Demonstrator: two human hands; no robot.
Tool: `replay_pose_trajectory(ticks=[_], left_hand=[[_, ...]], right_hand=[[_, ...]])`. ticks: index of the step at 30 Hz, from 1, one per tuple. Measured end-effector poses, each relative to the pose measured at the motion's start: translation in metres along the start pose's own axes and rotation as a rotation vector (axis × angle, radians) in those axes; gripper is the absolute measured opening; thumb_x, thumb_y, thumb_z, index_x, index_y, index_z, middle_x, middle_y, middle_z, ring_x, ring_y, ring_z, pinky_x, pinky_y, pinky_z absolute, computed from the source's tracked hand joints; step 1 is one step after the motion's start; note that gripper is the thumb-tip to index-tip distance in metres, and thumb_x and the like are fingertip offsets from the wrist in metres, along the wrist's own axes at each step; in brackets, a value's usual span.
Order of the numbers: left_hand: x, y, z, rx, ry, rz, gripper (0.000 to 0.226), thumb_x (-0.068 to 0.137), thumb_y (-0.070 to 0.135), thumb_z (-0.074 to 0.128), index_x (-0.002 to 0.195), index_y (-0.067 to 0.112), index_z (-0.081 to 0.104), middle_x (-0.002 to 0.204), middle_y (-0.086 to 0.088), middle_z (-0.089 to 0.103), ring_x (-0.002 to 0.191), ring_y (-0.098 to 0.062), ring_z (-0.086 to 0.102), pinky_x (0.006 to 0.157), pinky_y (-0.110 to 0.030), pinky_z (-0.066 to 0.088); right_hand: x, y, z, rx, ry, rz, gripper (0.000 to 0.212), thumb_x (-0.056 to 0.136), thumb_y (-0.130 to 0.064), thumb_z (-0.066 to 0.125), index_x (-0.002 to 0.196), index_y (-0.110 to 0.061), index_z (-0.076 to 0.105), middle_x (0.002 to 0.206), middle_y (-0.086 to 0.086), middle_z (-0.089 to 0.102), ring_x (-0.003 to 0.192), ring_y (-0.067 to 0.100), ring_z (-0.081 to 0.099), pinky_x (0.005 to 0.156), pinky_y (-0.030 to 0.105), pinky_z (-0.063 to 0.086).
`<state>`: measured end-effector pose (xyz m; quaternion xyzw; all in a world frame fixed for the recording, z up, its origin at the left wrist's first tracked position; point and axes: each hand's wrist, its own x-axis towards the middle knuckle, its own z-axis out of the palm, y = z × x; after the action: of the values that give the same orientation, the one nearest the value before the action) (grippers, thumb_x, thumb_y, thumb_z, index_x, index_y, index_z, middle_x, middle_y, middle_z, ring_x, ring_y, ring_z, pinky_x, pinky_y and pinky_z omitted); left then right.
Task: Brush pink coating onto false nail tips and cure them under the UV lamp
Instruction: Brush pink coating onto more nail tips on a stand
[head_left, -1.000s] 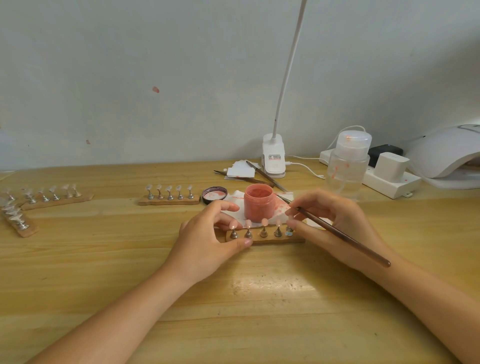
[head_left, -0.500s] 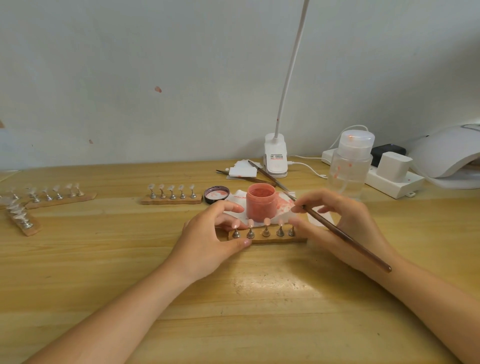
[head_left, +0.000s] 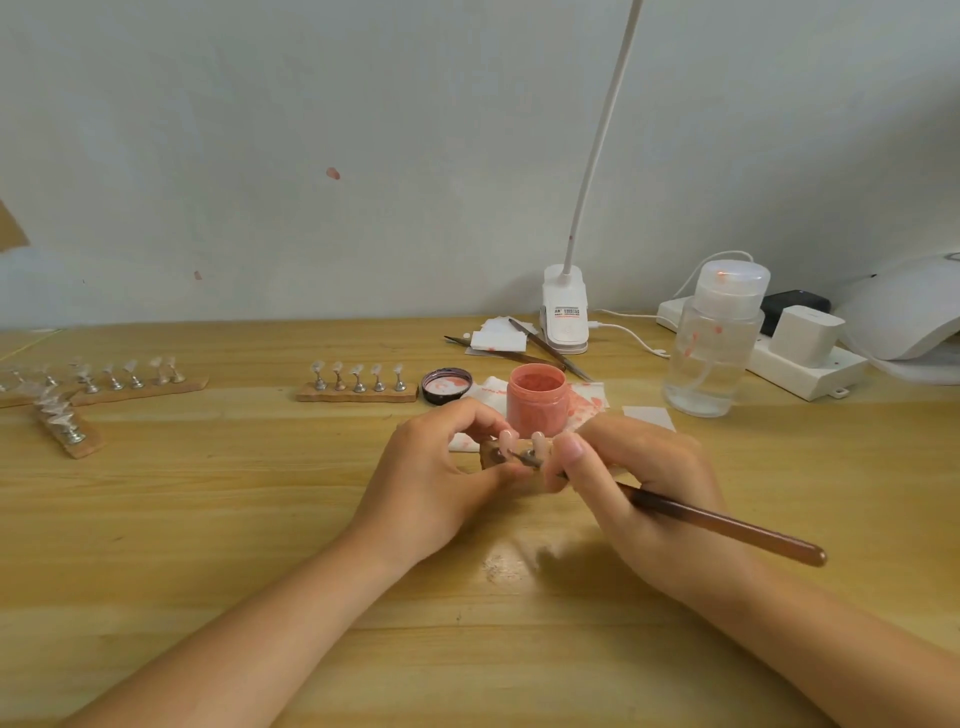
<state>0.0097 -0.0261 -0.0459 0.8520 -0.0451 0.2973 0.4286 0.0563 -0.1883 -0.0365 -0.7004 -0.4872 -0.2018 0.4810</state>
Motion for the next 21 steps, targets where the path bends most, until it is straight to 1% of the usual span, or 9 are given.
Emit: replay_pose_trajectory(ticks=[1, 3, 5, 7, 11, 13, 15, 18, 21], left_hand=[[0.0, 0.0, 0.0, -0.004, 0.004, -0.003, 0.03, 0.065, 0.008, 0.08, 0.066, 0.029, 0.058, 0.07, 0.017, 0.062, 0.065, 0.001, 0.055, 0.069, -0.02, 0.046], [0.0, -0.001, 0.001, 0.002, 0.013, 0.014, 0.033, 0.064, 0.008, 0.079, 0.064, 0.031, 0.056, 0.072, 0.015, 0.063, 0.066, 0.001, 0.056, 0.069, -0.018, 0.045], [0.0, -0.001, 0.0, 0.005, 0.009, 0.033, 0.032, 0.064, 0.009, 0.079, 0.065, 0.031, 0.057, 0.071, 0.018, 0.062, 0.067, 0.001, 0.056, 0.069, -0.014, 0.044], [-0.001, -0.002, 0.0, 0.002, 0.005, 0.028, 0.03, 0.065, 0.01, 0.079, 0.065, 0.031, 0.057, 0.07, 0.019, 0.062, 0.067, 0.001, 0.055, 0.068, -0.013, 0.043], [-0.001, -0.002, 0.001, 0.014, 0.023, 0.016, 0.035, 0.064, 0.008, 0.077, 0.062, 0.034, 0.054, 0.073, 0.017, 0.063, 0.065, 0.001, 0.055, 0.066, -0.012, 0.042], [-0.001, -0.001, 0.0, 0.012, 0.02, 0.025, 0.036, 0.064, 0.008, 0.078, 0.062, 0.034, 0.054, 0.073, 0.017, 0.064, 0.068, 0.001, 0.057, 0.068, -0.012, 0.043], [-0.001, 0.0, 0.0, 0.001, 0.012, 0.025, 0.034, 0.065, 0.009, 0.078, 0.063, 0.033, 0.055, 0.071, 0.018, 0.063, 0.067, 0.001, 0.056, 0.067, -0.011, 0.043], [-0.001, 0.001, 0.0, -0.005, 0.013, -0.002, 0.034, 0.066, 0.009, 0.078, 0.062, 0.033, 0.054, 0.071, 0.017, 0.063, 0.066, 0.003, 0.054, 0.066, -0.01, 0.041], [-0.001, 0.001, 0.0, -0.014, 0.003, -0.027, 0.032, 0.065, 0.01, 0.079, 0.062, 0.031, 0.055, 0.069, 0.019, 0.062, 0.066, 0.003, 0.053, 0.063, -0.01, 0.039]], right_hand=[[0.0, 0.0, -0.001, 0.016, -0.006, -0.006, 0.044, 0.094, -0.033, 0.041, 0.064, -0.011, 0.065, 0.06, -0.002, 0.061, 0.059, 0.009, 0.057, 0.053, 0.025, 0.044], [0.0, 0.0, -0.001, 0.021, 0.014, -0.013, 0.043, 0.093, -0.029, 0.041, 0.063, -0.01, 0.065, 0.059, -0.003, 0.061, 0.058, 0.008, 0.056, 0.053, 0.022, 0.043], [0.001, 0.0, 0.0, -0.023, 0.039, 0.0, 0.039, 0.092, -0.029, 0.043, 0.065, -0.01, 0.065, 0.061, 0.0, 0.061, 0.059, 0.01, 0.054, 0.054, 0.026, 0.041], [0.001, 0.0, 0.001, -0.035, 0.016, 0.017, 0.036, 0.091, -0.031, 0.045, 0.067, -0.013, 0.065, 0.062, -0.001, 0.062, 0.06, 0.01, 0.055, 0.054, 0.028, 0.042], [0.0, -0.001, -0.001, 0.025, -0.011, 0.005, 0.039, 0.093, -0.029, 0.042, 0.065, -0.014, 0.065, 0.061, -0.004, 0.061, 0.06, 0.008, 0.057, 0.054, 0.022, 0.044], [0.002, -0.001, -0.001, -0.015, 0.022, 0.017, 0.036, 0.092, -0.028, 0.043, 0.066, -0.013, 0.064, 0.062, -0.002, 0.061, 0.06, 0.011, 0.054, 0.056, 0.025, 0.042], [0.002, -0.001, -0.001, -0.033, -0.011, 0.055, 0.036, 0.091, -0.031, 0.043, 0.068, -0.015, 0.065, 0.063, -0.002, 0.062, 0.062, 0.011, 0.054, 0.057, 0.025, 0.042], [0.001, -0.006, -0.005, 0.043, -0.081, 0.038, 0.039, 0.092, -0.031, 0.042, 0.066, -0.016, 0.066, 0.061, -0.007, 0.062, 0.06, 0.006, 0.058, 0.056, 0.019, 0.044], [0.008, -0.007, -0.013, 0.043, 0.022, 0.013, 0.031, 0.09, -0.03, 0.046, 0.068, -0.02, 0.065, 0.06, -0.006, 0.061, 0.057, 0.008, 0.057, 0.053, 0.021, 0.044]])
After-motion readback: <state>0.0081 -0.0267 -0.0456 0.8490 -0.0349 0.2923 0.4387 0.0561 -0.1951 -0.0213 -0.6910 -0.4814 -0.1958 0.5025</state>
